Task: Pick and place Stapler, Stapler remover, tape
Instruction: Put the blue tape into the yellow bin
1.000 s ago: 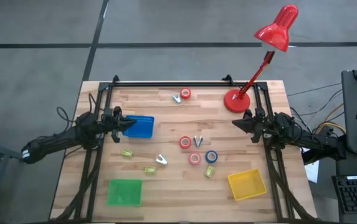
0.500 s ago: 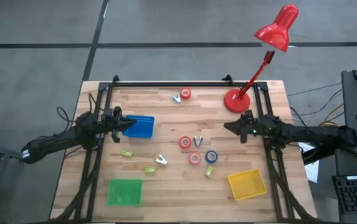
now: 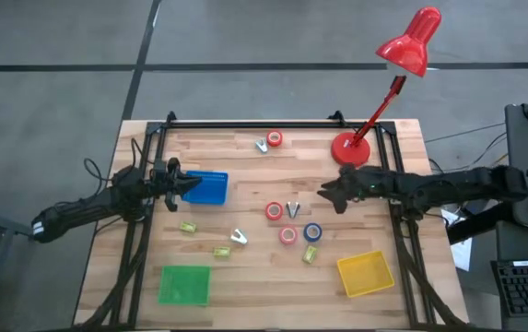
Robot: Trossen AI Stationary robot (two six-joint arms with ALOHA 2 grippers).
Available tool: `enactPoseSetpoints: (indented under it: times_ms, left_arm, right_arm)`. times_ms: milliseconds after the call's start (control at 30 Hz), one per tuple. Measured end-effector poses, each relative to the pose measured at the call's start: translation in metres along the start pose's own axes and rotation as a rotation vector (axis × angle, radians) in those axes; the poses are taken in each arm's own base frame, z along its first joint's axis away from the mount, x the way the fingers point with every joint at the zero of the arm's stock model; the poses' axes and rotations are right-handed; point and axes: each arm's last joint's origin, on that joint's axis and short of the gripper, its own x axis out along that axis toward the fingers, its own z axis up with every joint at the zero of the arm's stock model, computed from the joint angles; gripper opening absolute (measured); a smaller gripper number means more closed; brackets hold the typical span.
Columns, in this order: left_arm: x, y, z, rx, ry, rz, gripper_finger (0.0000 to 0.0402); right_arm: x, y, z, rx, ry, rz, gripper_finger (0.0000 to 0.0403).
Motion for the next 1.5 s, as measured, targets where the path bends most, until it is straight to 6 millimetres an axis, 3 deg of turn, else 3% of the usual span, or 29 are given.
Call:
enactPoseSetpoints:
  times_ms: [267, 467, 633, 1100, 1500]
  left_arm:
    - [0.0, 0.0, 0.0, 0.0, 0.0, 0.0, 0.0026]
    - [0.0, 0.0, 0.0, 0.0, 0.0, 0.0, 0.0026]
    - [0.0, 0.0, 0.0, 0.0, 0.001, 0.001, 0.0026]
    - [0.0, 0.0, 0.0, 0.0, 0.001, 0.0, 0.0026]
    - [0.0, 0.0, 0.0, 0.0, 0.001, 0.0, 0.0026]
  right_arm:
    - [0.021, 0.03, -0.002, -0.095, 0.277, -0.102, 0.0203]
    - [0.036, 0.064, -0.011, -0.271, 0.424, -0.091, 0.0203]
    - [0.047, 0.076, -0.021, -0.335, 0.52, -0.132, 0.0203]
    - [0.073, 0.064, -0.045, -0.397, 0.604, -0.277, 0.0197]
    - [0.073, 0.063, -0.044, -0.425, 0.594, -0.275, 0.0096]
